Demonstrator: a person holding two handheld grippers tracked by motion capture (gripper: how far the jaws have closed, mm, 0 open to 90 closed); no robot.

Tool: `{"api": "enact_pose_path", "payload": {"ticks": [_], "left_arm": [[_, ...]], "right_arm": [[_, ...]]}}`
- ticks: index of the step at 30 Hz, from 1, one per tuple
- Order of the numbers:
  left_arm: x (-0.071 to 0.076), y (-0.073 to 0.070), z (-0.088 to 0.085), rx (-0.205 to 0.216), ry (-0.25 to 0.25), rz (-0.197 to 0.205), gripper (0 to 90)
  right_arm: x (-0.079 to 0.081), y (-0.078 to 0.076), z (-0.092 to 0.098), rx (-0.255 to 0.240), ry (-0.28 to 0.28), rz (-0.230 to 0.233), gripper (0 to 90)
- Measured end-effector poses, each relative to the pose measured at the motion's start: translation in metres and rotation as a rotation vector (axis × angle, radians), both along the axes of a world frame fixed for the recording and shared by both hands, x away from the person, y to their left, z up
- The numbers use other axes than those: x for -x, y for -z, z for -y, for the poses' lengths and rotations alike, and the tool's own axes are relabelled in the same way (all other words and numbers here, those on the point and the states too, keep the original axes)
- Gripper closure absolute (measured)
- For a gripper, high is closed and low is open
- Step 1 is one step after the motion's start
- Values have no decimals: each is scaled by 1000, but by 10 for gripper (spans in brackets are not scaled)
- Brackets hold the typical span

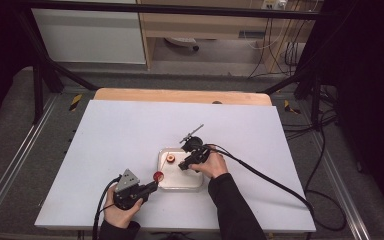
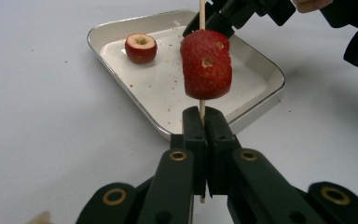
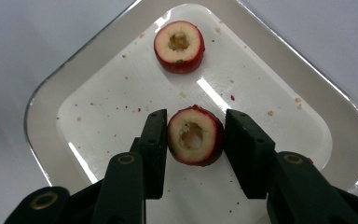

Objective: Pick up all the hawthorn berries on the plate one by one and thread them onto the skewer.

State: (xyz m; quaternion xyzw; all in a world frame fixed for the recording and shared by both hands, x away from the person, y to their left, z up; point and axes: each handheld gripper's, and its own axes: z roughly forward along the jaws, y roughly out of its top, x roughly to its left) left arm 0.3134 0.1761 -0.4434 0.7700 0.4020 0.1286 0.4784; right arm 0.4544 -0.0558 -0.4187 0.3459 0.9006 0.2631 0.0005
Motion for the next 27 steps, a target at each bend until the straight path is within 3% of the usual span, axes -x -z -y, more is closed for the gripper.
{"api": "enact_pose_path", "payload": {"ticks": [8,10,12,14,27], "left_arm": [[1,-2,0,3,-4,9,886],[0,-1,2,21,20,24,886],[2,-2,2,5,-1,12,886],[1,-2,4,19,22,33,886],[3,-5,10,21,12,43,885]], "right_arm": [[7,-23,10,-86,54,15,609],[10,-28,13,-114,62,22,610],[14,-32,15,-149,71,20,610],[17,-34,19,-179,82,22,610],[36,-29,54,-487,204,50,610]]}}
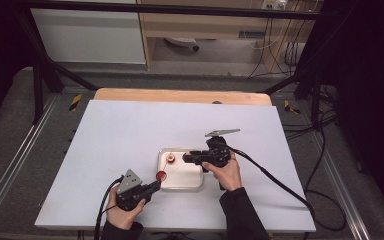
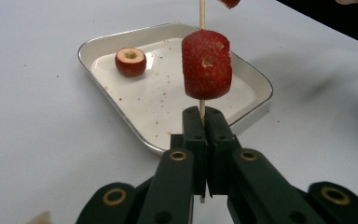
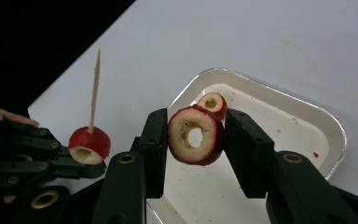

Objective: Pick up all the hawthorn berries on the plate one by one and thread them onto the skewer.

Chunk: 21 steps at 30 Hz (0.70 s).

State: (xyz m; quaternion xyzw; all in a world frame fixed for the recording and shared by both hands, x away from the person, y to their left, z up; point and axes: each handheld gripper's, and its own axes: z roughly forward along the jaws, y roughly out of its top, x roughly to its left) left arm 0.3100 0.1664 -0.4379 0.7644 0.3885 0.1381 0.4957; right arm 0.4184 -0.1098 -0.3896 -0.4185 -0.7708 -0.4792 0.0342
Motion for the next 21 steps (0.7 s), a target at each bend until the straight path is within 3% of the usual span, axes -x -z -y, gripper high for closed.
{"api": "enact_pose_path", "payload": {"ticks": [7,8,10,15,21], "left_arm": [[2,-1,5,15,-14,12,886],[4,-2,6,18,-26,-9,886],[5,-2,8,24,-28,-9,886],[6,-2,14,39,-35,-22,886],[8,-3,22,65,-39,-34,886]], "right_arm": [[9,8,13,-193,104,26,611],[10,9,14,-213,121,28,611],[12,11,15,-256,147,39,611],[16,15,16,-347,204,86,611],[20,17,14,-424,251,151,611]]}}
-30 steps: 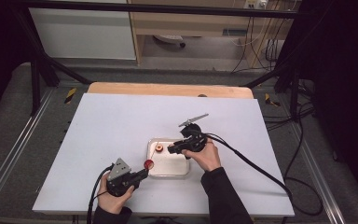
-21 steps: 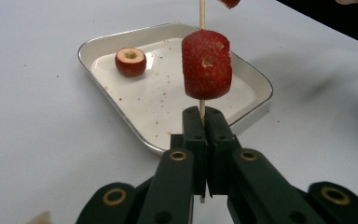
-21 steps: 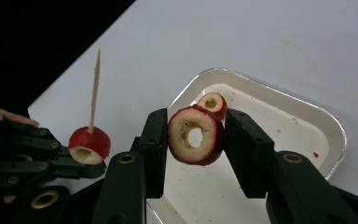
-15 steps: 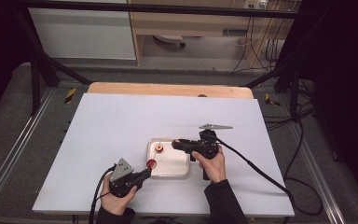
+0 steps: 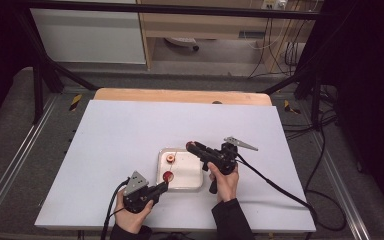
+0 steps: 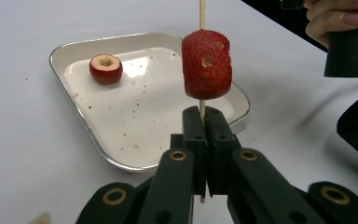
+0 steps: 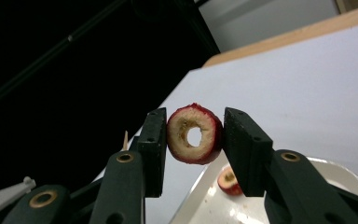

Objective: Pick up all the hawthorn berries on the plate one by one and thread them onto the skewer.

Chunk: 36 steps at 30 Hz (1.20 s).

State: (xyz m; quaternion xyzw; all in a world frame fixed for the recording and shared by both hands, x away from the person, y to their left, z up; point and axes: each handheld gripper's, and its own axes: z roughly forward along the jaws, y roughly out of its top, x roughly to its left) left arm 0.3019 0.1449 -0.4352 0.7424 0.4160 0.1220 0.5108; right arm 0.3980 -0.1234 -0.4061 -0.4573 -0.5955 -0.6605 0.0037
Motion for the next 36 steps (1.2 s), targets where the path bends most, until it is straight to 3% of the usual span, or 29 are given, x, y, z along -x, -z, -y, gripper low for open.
{"api": "enact_pose_path", "payload": {"ticks": [11,19,28,36], "left_arm": [[2,-2,14,24,18,-31,886],[1,-6,24,34,24,-45,886],[-1,-7,30,36,24,-59,886],[-3,-8,32,45,23,-67,886]], "right_arm": [[5,-6,0,-86,68,122,611],[8,-6,-1,-116,86,171,612],[9,0,-5,-145,93,174,613],[10,1,-5,-142,85,179,613]]}}
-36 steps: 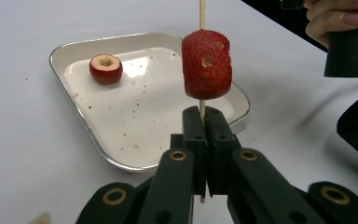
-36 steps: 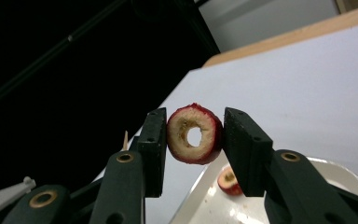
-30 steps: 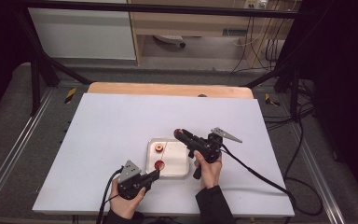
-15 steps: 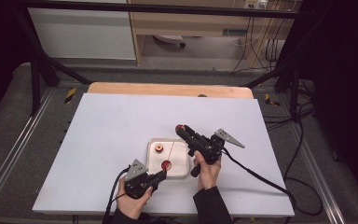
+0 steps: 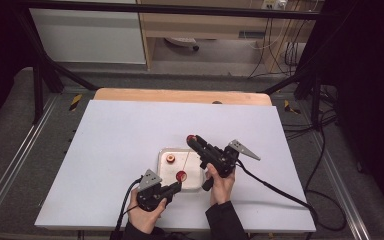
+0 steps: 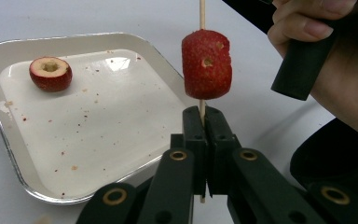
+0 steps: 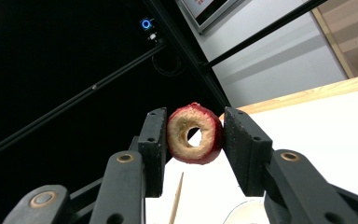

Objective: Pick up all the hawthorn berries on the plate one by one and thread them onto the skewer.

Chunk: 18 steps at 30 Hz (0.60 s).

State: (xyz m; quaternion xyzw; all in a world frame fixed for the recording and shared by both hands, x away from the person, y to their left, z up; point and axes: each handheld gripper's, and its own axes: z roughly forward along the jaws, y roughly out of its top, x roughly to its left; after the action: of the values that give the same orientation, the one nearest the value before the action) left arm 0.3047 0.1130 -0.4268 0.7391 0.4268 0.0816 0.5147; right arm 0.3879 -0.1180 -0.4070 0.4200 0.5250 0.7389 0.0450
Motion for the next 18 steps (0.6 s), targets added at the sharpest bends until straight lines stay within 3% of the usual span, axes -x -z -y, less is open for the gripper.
{"api": "enact_pose_path", "payload": {"ticks": [18], "left_arm": [[-1,0,-1,2,0,0,886]], "right_arm": [[1,1,-1,-10,-11,-2,613]]}}
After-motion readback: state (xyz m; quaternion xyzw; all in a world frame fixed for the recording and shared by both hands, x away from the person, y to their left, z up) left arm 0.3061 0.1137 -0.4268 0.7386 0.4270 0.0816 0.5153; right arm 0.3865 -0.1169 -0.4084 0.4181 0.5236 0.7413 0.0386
